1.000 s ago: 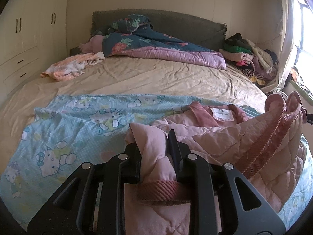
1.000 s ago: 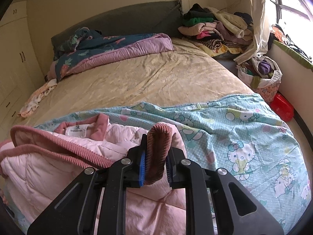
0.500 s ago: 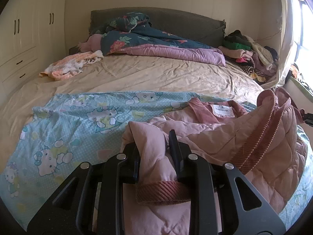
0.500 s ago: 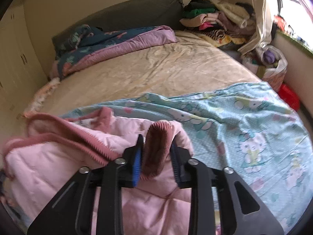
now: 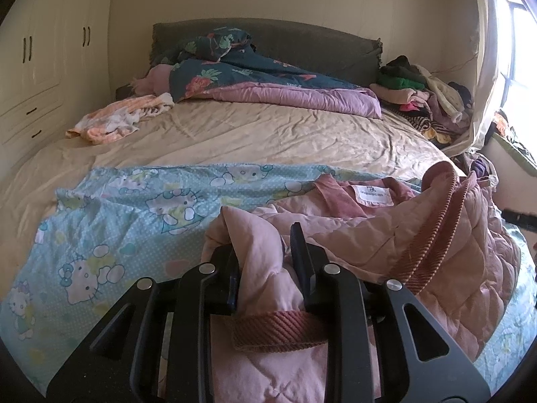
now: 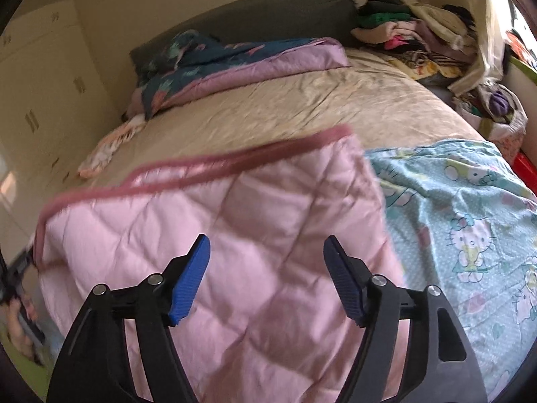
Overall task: Fold large clothes
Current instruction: 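Lay the hem over the collar and open both grippers, then move both grippers to the edge of the folded jacket bundle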
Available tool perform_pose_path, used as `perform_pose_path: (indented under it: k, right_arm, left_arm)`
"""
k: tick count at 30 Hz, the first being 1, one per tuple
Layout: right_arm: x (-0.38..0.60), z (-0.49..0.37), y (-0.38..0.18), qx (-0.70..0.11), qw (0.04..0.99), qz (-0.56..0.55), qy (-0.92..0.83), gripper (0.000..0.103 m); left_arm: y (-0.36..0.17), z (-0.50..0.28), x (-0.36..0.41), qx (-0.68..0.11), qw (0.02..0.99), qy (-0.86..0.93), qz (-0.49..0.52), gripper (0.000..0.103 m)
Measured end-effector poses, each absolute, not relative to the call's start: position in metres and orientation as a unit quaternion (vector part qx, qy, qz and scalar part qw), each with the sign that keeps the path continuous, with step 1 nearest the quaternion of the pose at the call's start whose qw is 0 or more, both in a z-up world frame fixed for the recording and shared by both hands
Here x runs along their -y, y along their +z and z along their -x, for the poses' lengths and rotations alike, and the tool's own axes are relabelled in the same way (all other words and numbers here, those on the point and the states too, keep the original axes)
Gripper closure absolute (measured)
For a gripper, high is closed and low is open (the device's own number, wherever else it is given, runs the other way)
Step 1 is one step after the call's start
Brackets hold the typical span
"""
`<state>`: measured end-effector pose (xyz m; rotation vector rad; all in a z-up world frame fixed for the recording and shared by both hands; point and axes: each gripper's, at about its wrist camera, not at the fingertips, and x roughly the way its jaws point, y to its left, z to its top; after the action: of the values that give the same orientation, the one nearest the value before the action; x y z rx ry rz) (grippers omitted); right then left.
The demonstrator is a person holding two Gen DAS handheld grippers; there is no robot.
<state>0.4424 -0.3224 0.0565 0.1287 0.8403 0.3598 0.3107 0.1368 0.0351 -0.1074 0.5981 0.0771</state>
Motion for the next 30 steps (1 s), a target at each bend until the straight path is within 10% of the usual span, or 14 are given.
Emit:
perform_pose_path:
  k: [7, 12, 15, 30]
  right_arm:
    - [0.300, -0.409, 0.052, -0.397, 0.893, -0.036, 0.209, 0.015]
    - [0.299, -0.387, 0.056, -0.390, 0.893, -0.046, 0.222, 0.008]
    - [0.300, -0.376, 0.062, -0.384, 0.893, -0.054, 0.229, 0.008]
    - [0.336, -0.321, 0.108, -0.318, 0.926, -0.067, 0.193, 0.004]
  left_arm:
    - [0.039, -0.309, -0.134, -0.292, 0.954, 0.035, 0.053, 0.078]
    - [0.046, -0.306, -0.131, -0.292, 0.954, 0.022, 0.064, 0.059]
    - [0.054, -0.299, -0.126, -0.278, 0.958, 0.026, 0.060, 0.030]
    - [0.102, -0.249, -0.107, -0.234, 0.971, 0.021, 0.047, 0.009]
